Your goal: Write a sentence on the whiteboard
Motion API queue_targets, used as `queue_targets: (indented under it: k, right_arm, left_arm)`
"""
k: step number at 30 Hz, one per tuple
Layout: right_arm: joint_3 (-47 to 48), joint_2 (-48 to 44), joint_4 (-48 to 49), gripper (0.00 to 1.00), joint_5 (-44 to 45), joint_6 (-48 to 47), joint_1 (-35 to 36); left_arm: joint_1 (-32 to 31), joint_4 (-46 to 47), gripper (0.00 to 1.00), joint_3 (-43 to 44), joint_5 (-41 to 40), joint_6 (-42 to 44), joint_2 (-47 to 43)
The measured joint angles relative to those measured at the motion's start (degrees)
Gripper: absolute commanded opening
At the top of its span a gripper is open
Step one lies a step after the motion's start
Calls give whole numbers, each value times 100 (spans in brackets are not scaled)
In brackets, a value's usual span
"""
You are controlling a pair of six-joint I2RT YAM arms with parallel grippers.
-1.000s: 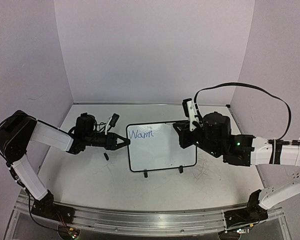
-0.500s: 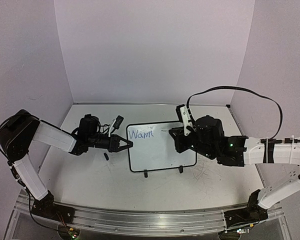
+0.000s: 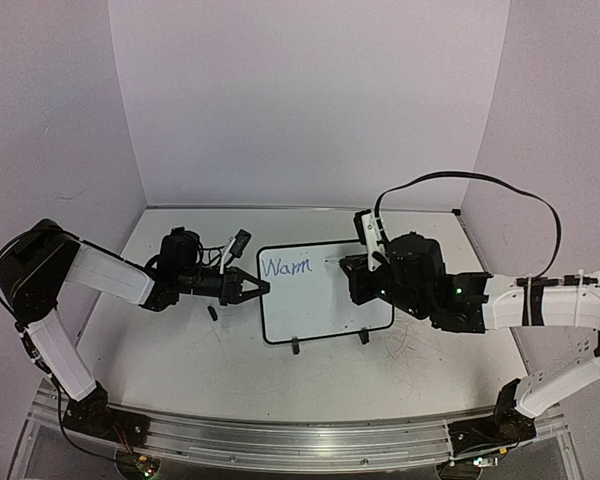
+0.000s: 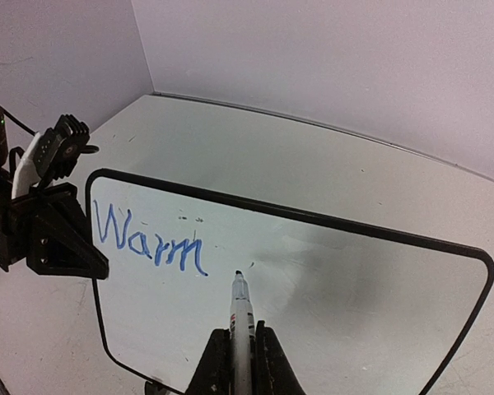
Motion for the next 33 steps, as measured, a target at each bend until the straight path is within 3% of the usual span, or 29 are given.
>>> queue_targets:
  k: [33]
  right_arm:
    - [8, 335, 261, 0, 406, 187, -95]
  left_arm:
    - [-4, 0, 0, 0, 20, 6, 0]
